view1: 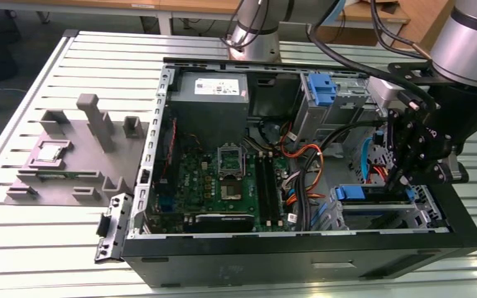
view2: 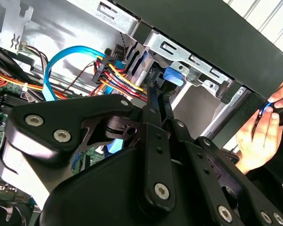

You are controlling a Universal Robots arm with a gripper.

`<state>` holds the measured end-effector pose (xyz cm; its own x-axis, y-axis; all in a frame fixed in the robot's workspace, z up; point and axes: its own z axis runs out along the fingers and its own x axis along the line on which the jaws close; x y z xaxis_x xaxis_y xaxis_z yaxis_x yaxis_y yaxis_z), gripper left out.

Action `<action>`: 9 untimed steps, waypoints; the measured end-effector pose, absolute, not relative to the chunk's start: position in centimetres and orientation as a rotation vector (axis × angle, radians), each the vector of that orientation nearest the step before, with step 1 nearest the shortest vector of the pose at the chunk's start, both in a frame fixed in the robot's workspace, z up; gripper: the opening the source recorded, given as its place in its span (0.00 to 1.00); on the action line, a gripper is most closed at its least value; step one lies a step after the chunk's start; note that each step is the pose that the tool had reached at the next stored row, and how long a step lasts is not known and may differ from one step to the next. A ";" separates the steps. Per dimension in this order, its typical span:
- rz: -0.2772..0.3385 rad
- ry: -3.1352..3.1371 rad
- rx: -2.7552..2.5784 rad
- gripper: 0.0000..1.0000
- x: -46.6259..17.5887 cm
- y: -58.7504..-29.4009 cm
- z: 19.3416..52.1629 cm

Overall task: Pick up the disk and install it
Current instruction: 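Insert the first disk wire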

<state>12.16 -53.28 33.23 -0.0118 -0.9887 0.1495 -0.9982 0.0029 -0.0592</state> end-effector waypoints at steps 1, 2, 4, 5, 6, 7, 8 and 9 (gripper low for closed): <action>0.228 -2.178 2.162 0.16 12.2 -53.3 33.2; 0.228 -2.178 2.162 0.16 12.2 -53.3 33.3; 0.229 -2.180 2.164 0.16 12.2 -53.3 33.3; 0.229 -2.181 2.164 0.16 12.2 -53.3 33.3; 0.229 -2.182 2.165 0.16 12.2 -53.3 33.3; 0.229 -2.182 2.165 0.16 12.2 -53.3 33.3; 0.229 -2.183 2.164 0.16 12.2 -53.3 33.3; 0.228 -2.185 2.163 0.16 12.2 -53.3 33.3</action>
